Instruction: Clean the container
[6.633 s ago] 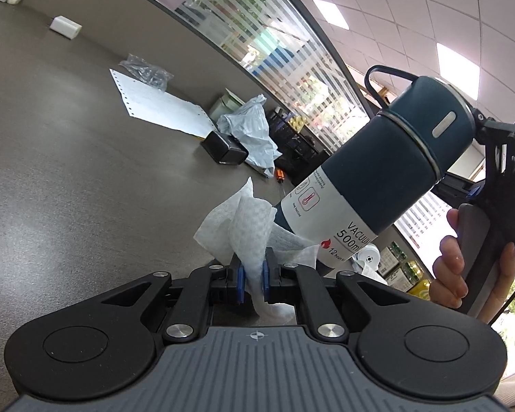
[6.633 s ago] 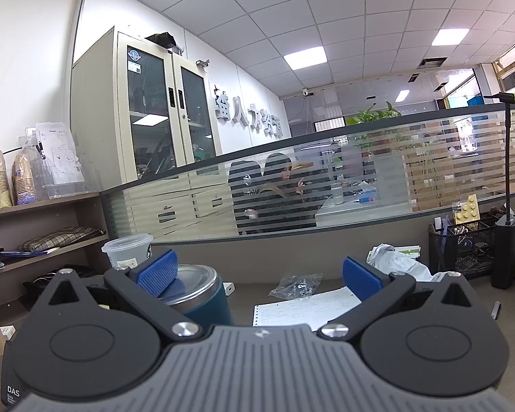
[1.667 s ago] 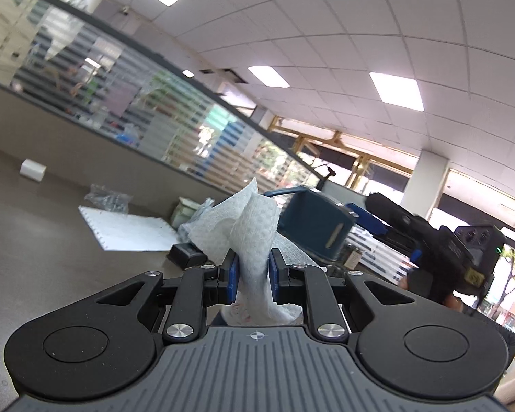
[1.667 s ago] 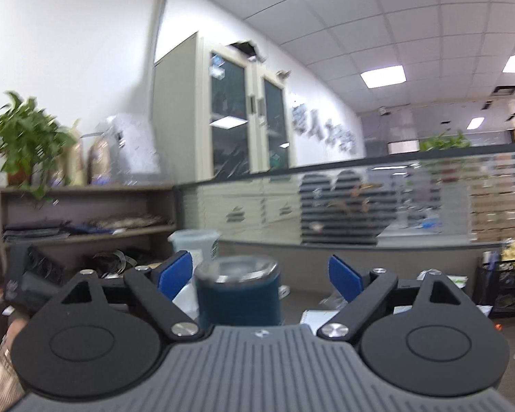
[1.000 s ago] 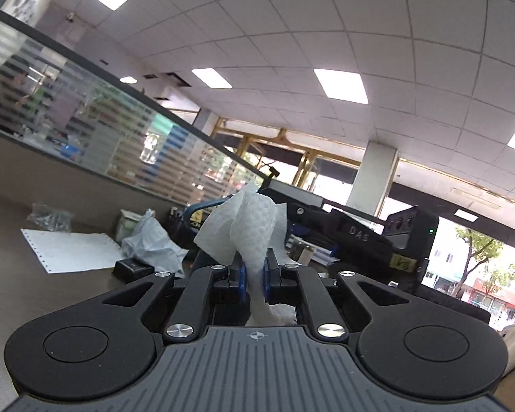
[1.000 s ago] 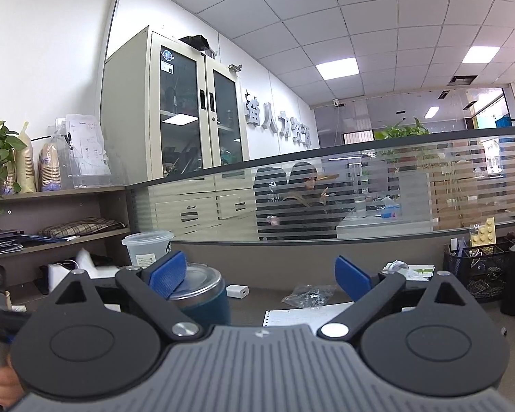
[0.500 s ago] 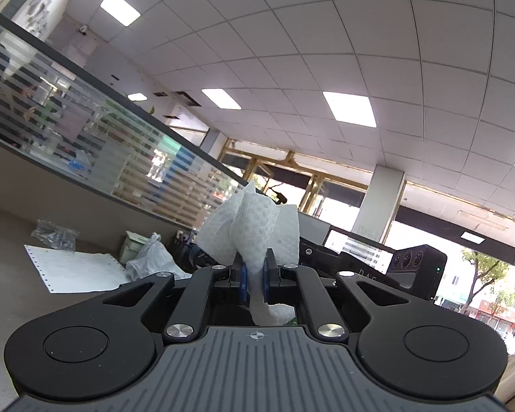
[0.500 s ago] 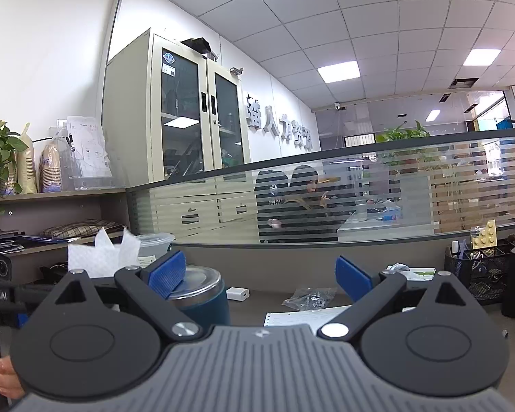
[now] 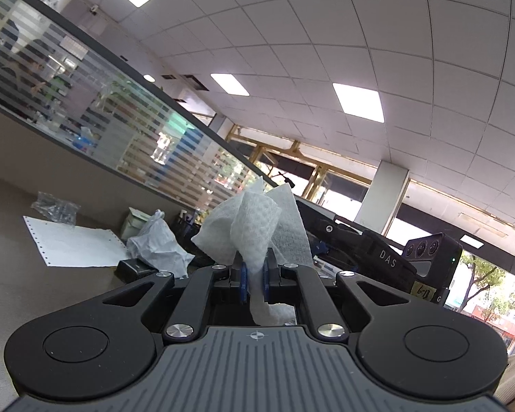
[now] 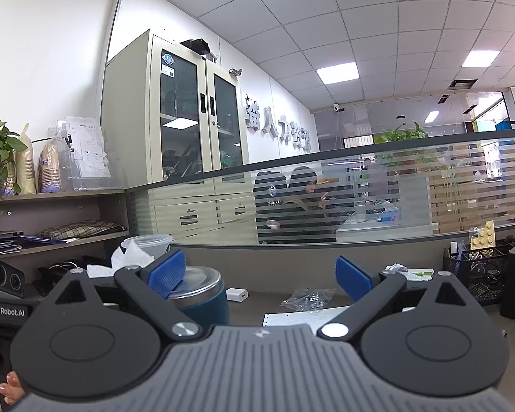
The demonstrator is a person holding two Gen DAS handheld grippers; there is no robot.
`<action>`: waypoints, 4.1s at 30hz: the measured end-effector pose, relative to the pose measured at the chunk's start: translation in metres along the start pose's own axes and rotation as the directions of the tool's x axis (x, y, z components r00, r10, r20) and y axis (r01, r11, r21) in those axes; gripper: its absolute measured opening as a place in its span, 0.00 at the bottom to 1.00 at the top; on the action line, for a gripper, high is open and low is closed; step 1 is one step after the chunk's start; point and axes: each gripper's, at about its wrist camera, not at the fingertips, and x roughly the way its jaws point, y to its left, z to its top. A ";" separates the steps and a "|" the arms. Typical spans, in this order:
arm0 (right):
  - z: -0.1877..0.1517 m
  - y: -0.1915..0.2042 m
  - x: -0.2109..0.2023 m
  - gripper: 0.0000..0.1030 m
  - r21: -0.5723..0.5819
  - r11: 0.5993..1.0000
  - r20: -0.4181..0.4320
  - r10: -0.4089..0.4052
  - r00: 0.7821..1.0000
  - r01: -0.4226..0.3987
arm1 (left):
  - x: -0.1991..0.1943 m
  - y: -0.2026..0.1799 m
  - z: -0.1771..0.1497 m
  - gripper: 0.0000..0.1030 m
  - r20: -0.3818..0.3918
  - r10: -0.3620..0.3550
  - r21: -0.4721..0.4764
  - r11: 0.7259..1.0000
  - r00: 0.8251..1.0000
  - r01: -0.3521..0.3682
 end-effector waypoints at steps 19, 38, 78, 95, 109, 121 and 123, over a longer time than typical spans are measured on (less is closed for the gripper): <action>0.001 0.000 -0.001 0.94 -0.002 1.000 0.000 0.003 1.000 -0.003 | -0.006 -0.027 0.012 0.12 0.130 0.046 0.012 0.999 0.990 -0.048; 0.001 0.007 -0.007 0.94 0.003 1.000 0.002 0.009 1.000 -0.009 | 0.000 -0.009 -0.003 0.13 0.090 0.110 -0.081 0.991 0.990 -0.103; -0.001 0.000 -0.003 0.94 0.010 1.000 -0.002 0.023 1.000 -0.023 | -0.001 -0.035 0.009 0.13 0.107 0.176 -0.010 0.984 0.979 -0.176; -0.002 -0.002 -0.001 0.94 0.016 0.999 0.001 0.037 0.999 -0.037 | -0.002 -0.024 -0.005 0.13 0.074 0.200 -0.033 0.980 0.977 -0.198; -0.003 -0.002 -0.005 0.94 0.018 0.999 0.003 0.034 0.999 -0.034 | 0.003 -0.013 -0.012 0.12 0.025 0.224 -0.052 0.974 0.974 -0.222; -0.003 -0.001 -0.004 0.94 0.018 0.999 0.001 0.037 0.999 -0.037 | -0.001 -0.011 -0.012 0.12 0.025 0.205 -0.091 0.975 0.978 -0.202; -0.003 -0.002 -0.004 0.94 0.020 0.999 0.001 0.038 0.999 -0.038 | -0.003 -0.012 -0.009 0.12 0.041 0.187 -0.095 0.979 0.982 -0.182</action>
